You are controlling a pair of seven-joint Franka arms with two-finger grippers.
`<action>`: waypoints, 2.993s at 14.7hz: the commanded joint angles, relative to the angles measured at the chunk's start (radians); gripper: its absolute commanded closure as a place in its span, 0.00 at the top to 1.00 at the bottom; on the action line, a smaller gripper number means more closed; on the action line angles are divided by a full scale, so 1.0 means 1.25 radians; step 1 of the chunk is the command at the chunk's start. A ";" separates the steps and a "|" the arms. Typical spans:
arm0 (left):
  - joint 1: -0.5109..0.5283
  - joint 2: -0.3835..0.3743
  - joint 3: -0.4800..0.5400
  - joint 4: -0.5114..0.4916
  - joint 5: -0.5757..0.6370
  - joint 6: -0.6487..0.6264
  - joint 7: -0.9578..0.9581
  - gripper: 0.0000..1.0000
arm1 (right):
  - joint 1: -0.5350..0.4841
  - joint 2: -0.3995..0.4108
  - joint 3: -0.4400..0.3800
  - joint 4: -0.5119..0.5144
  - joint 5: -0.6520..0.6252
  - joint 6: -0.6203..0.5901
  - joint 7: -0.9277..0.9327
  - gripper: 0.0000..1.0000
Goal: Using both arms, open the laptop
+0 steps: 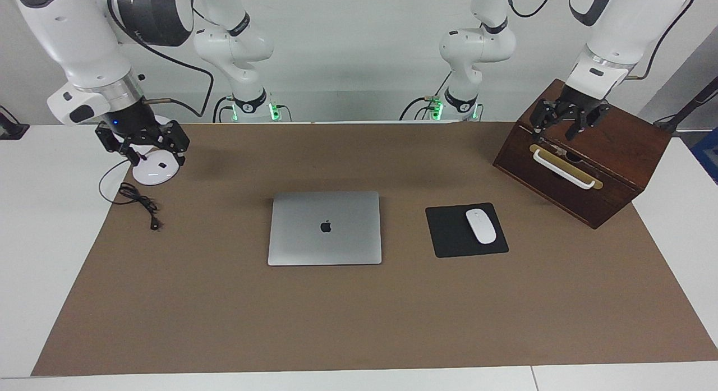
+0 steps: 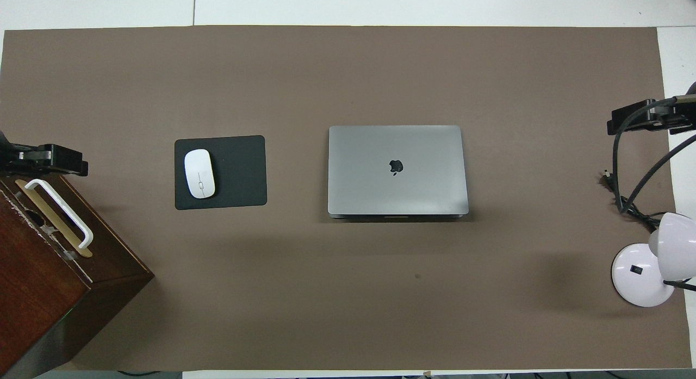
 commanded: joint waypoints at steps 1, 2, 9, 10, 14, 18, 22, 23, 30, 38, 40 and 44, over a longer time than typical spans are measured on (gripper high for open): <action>-0.001 -0.010 0.008 -0.009 0.011 0.019 0.002 0.00 | -0.008 -0.004 0.006 -0.008 0.002 0.008 0.010 1.00; -0.001 -0.010 0.008 -0.009 0.011 0.020 0.001 0.00 | -0.008 -0.004 0.006 -0.008 0.002 0.008 0.010 1.00; -0.001 -0.004 0.005 -0.010 -0.033 0.100 -0.103 0.00 | 0.000 -0.004 0.007 -0.008 0.003 0.016 0.011 1.00; -0.002 -0.004 0.005 -0.011 -0.040 0.114 -0.101 0.00 | 0.002 -0.004 0.007 -0.008 0.003 0.012 0.000 1.00; -0.013 -0.011 0.004 -0.058 -0.053 0.196 -0.096 0.00 | 0.040 -0.004 0.009 -0.010 0.005 0.020 -0.002 1.00; -0.056 -0.043 0.003 -0.124 -0.053 0.223 -0.075 0.00 | 0.098 -0.008 0.009 -0.016 0.005 0.027 0.012 1.00; -0.137 -0.149 0.003 -0.352 -0.053 0.414 -0.065 0.00 | 0.104 -0.017 0.010 -0.034 0.006 0.032 0.065 1.00; -0.153 -0.176 0.003 -0.407 -0.053 0.461 -0.067 0.00 | 0.106 -0.023 0.010 -0.044 0.006 0.034 0.065 1.00; -0.258 -0.256 0.003 -0.626 -0.053 0.700 -0.044 0.00 | 0.208 -0.114 0.014 -0.216 0.017 0.091 0.035 1.00; -0.369 -0.215 0.003 -0.785 -0.052 1.010 0.002 0.00 | 0.272 -0.146 0.018 -0.299 0.086 0.114 -0.073 1.00; -0.399 -0.183 0.003 -0.801 -0.052 1.076 0.003 0.00 | 0.285 -0.164 0.020 -0.337 0.082 0.114 -0.131 1.00; -0.449 -0.106 0.002 -0.825 -0.053 1.202 0.003 0.00 | 0.429 -0.190 0.020 -0.414 -0.106 0.147 -0.156 1.00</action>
